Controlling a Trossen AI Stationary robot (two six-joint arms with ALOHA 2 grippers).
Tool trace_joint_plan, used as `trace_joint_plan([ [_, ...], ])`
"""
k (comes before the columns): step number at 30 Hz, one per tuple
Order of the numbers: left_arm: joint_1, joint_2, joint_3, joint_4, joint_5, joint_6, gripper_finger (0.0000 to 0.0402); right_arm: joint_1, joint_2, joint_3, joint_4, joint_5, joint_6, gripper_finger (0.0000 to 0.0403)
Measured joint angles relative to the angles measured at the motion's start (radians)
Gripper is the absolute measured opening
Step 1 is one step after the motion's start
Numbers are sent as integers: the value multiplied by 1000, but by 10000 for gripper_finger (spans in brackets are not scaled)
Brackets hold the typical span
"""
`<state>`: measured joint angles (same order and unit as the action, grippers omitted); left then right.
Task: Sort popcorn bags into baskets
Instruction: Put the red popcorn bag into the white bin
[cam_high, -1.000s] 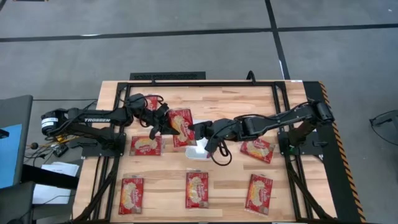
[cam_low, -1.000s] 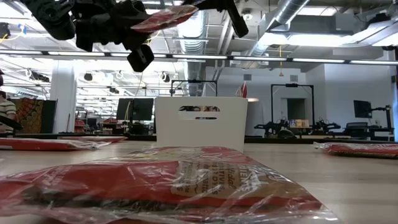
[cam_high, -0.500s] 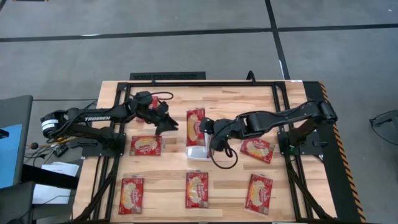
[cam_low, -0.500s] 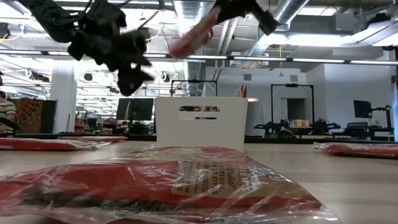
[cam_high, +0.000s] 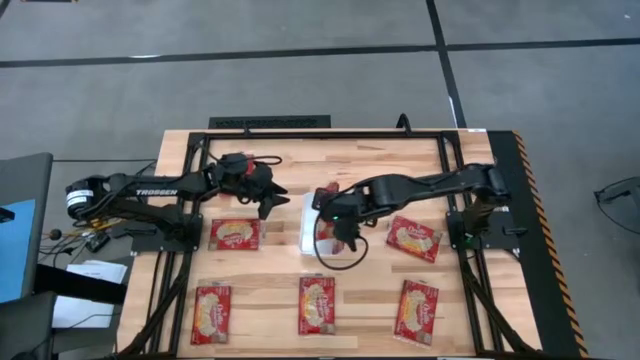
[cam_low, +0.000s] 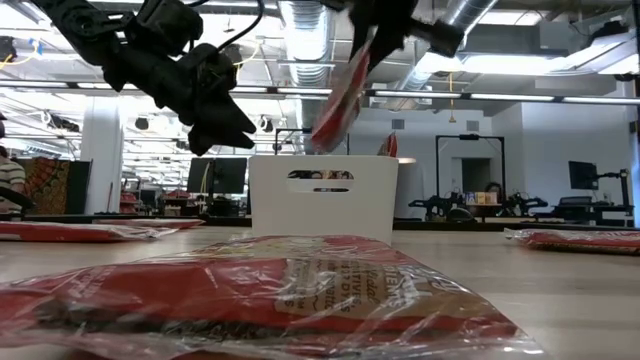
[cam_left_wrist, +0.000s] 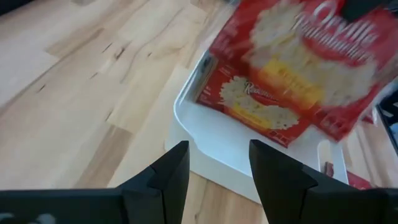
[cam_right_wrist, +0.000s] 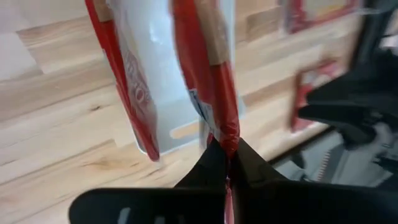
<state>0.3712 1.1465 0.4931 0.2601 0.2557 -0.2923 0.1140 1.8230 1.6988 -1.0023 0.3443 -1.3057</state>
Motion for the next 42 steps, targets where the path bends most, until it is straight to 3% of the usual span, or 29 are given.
trace_joint_plan([
  [10, -26, 0, 0, -20, -39, 49, 153, -9, 133, 65, -119, -8, -8, 7],
  [42, -27, 0, 0, -38, -60, 54, 153, -13, 137, 92, -145, -154, -39, 7],
])
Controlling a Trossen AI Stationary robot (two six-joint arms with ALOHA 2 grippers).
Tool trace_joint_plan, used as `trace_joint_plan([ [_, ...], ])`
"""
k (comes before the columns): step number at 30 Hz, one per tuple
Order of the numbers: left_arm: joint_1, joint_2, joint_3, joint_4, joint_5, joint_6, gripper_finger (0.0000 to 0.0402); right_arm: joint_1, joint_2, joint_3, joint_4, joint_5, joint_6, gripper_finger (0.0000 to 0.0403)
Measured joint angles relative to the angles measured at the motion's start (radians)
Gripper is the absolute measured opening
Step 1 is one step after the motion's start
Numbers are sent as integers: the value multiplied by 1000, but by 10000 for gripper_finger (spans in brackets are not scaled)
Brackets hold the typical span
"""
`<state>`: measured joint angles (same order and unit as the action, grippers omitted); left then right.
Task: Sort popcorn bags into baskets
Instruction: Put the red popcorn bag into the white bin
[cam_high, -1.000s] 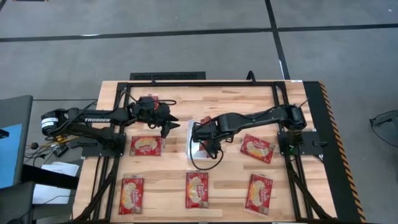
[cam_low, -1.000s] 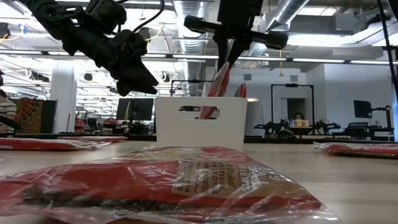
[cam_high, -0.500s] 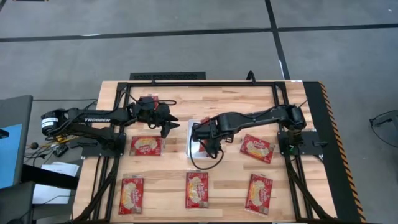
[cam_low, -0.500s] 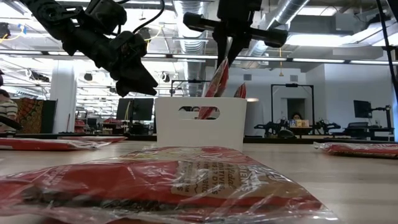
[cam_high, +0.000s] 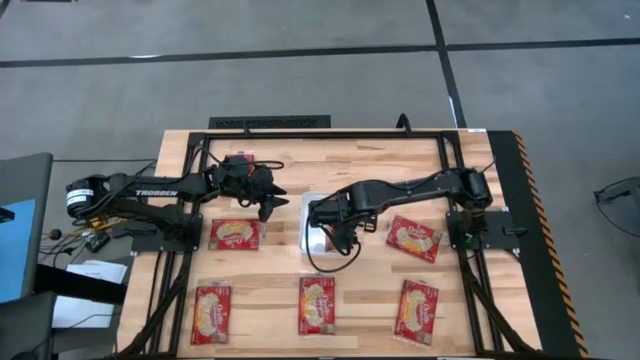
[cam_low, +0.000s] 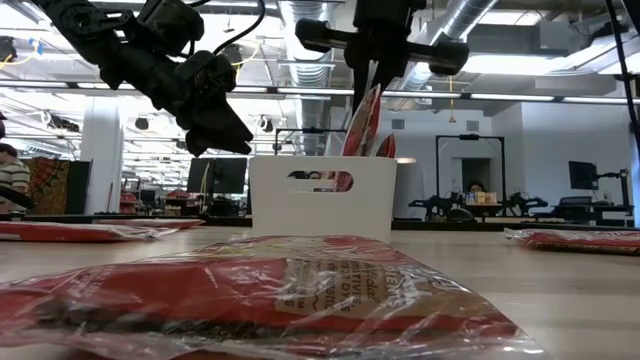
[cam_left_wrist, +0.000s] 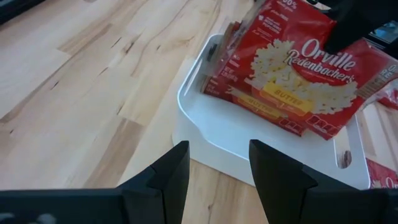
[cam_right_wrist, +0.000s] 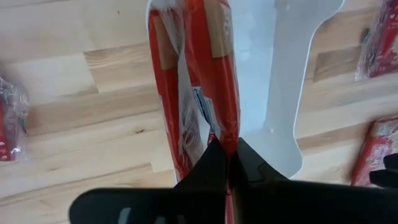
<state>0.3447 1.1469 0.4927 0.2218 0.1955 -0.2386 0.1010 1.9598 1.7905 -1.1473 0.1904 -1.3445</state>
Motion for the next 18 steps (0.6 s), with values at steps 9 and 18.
trace_joint_plan([
  [9, 0, 0, 0, -4, 0, 0, 153, -12, 56, -1, 32, -59, -1, 7],
  [18, 0, 0, 0, -24, -1, 0, 153, -12, 77, 0, 27, -59, 9, 11],
])
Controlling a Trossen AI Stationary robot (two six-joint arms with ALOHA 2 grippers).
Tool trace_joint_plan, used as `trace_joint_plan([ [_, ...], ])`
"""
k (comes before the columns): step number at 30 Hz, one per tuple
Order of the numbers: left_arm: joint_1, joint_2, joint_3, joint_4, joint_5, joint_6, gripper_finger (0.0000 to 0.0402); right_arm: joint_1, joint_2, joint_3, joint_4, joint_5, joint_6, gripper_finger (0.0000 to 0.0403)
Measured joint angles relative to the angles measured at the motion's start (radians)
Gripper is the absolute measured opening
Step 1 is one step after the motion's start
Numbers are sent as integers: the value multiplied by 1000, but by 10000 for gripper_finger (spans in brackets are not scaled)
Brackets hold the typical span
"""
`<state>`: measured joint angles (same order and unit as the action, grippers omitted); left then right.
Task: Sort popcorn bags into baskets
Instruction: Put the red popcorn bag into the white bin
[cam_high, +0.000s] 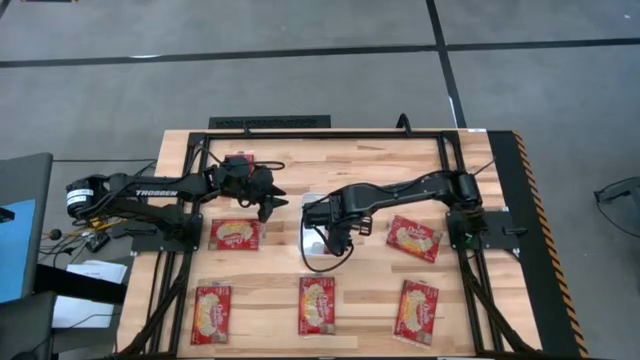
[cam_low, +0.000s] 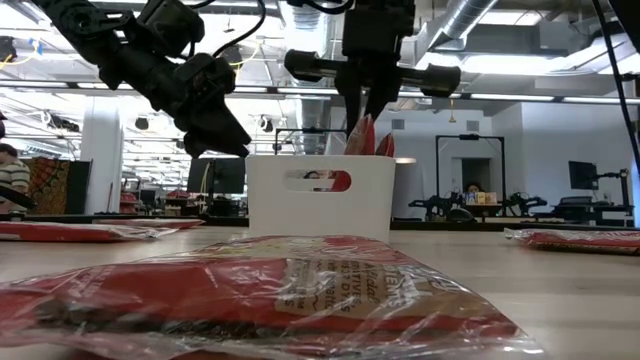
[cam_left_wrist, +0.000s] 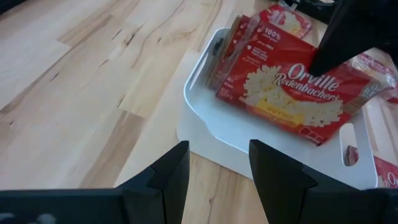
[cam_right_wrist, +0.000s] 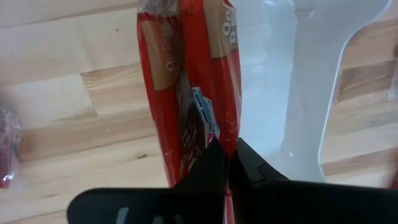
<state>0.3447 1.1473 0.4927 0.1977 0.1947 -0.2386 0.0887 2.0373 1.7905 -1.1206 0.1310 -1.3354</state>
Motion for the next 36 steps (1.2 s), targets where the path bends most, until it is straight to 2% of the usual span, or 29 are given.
trace_joint_plan([
  [22, 0, 0, 0, -6, 0, 11, 153, -14, 0, 0, -20, -28, 56, 54],
  [36, 0, 0, 0, -6, 0, 11, 153, -26, 0, 0, -13, -31, 80, 57],
])
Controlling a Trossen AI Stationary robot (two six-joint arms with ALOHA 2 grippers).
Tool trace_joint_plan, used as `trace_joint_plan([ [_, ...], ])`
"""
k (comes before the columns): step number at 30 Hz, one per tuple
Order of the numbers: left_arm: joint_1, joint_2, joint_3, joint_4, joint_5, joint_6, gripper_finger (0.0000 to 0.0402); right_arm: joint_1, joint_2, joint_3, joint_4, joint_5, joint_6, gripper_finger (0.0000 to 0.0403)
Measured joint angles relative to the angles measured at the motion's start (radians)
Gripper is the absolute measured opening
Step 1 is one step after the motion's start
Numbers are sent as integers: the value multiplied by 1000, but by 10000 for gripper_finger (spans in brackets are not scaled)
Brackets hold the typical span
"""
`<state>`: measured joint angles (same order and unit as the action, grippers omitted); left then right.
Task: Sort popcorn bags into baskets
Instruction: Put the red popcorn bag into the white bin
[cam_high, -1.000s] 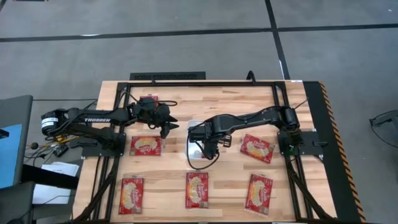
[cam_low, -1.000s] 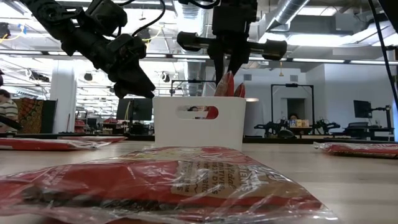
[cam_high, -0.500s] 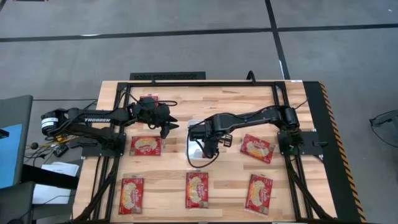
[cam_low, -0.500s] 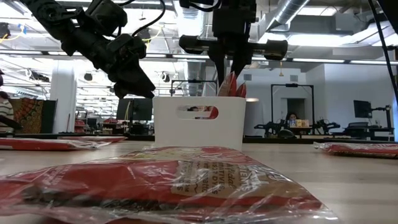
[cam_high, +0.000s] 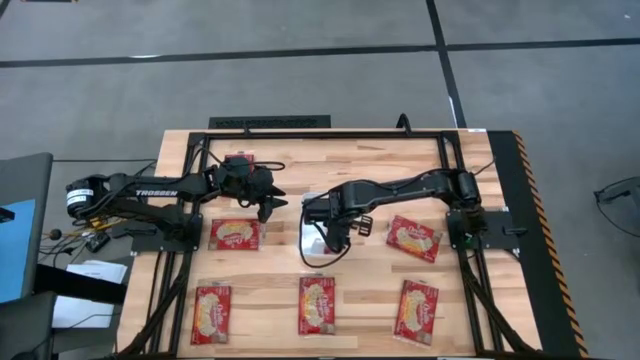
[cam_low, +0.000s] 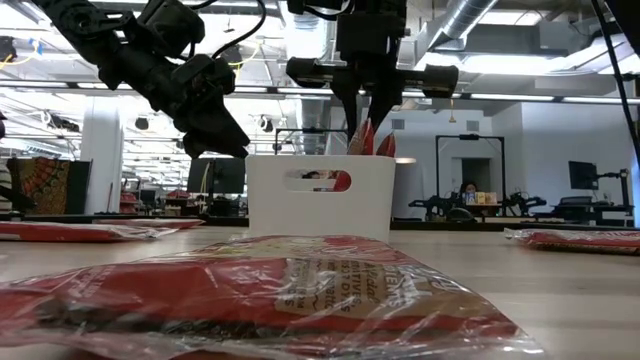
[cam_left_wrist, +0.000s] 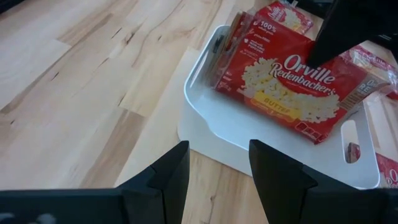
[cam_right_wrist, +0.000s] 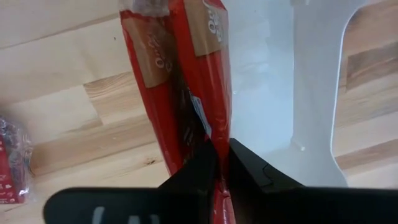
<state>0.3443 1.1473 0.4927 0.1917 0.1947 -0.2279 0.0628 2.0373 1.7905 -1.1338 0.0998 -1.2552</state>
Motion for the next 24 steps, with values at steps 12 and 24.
trace_joint_plan([
  [12, 0, 0, 0, 0, 0, 0, 153, 0, 0, 0, -11, -37, 1, 57],
  [24, 0, 0, 0, 0, 0, 0, 153, -6, 0, 0, -11, -24, 0, 58],
])
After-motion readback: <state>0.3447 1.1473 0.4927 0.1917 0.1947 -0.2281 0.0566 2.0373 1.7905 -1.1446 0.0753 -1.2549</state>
